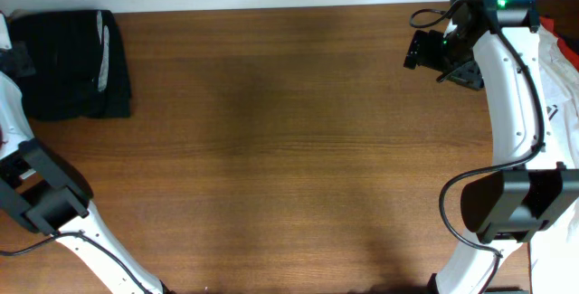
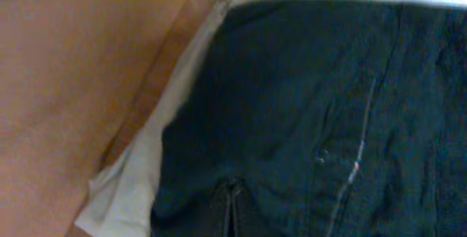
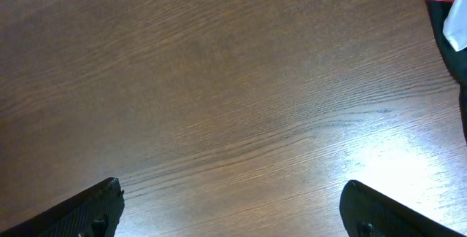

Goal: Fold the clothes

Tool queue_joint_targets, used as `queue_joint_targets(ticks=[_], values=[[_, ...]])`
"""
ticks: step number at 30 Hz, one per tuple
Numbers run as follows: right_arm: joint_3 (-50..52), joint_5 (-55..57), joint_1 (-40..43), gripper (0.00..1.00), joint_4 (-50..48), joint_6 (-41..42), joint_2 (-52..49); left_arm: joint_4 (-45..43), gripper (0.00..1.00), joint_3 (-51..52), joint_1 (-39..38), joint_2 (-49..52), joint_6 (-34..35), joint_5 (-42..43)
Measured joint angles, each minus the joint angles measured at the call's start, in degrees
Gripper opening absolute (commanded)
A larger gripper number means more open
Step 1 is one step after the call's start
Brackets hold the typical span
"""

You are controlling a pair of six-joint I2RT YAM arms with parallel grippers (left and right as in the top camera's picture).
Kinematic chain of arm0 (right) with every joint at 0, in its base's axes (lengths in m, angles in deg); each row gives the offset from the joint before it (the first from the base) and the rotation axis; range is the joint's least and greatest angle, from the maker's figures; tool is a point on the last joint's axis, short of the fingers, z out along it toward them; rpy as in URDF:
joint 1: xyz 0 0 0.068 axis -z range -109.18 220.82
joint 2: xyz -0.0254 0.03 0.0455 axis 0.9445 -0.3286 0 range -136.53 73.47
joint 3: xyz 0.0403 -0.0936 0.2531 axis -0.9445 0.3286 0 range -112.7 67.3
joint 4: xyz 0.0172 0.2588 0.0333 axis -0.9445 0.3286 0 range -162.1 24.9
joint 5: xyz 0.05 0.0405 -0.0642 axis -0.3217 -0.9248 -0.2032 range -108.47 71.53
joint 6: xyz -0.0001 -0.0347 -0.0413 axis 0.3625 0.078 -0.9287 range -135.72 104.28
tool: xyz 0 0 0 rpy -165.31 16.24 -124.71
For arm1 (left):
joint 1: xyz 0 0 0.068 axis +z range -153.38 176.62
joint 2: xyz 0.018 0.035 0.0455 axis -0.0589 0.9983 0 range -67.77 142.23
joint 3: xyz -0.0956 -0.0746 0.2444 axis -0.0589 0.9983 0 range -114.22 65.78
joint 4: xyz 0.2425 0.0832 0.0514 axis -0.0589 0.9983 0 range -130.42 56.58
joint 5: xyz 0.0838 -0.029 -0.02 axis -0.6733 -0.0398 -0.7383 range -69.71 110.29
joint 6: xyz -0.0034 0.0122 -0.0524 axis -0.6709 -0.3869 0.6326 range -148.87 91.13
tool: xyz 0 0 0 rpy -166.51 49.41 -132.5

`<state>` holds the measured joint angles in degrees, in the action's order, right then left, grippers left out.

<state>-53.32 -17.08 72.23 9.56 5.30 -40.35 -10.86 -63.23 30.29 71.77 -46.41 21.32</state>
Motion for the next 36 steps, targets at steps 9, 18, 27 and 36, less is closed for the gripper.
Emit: queue_joint_targets(ticks=[9, 18, 27, 36], values=[[0.0, 0.0, 0.0, 0.99, 0.0, 0.0, 0.0, -6.3, 0.24, -1.3, 0.7, 13.4, 0.8, 0.4], [0.0, 0.0, 0.0, 0.99, -0.1, 0.0, 0.0, 2.5, 0.99, -1.8, 0.8, -15.9, 10.1, 19.0], [0.0, 0.0, -0.1, 0.99, 0.0, 0.0, 0.0, 18.0, 0.99, -2.1, 0.8, -24.3, 11.4, 35.7], [0.4, -0.3, -19.8, 0.99, -0.2, 0.0, 20.8, 18.1, 0.99, -2.1, 0.8, -24.3, 11.4, 36.1]])
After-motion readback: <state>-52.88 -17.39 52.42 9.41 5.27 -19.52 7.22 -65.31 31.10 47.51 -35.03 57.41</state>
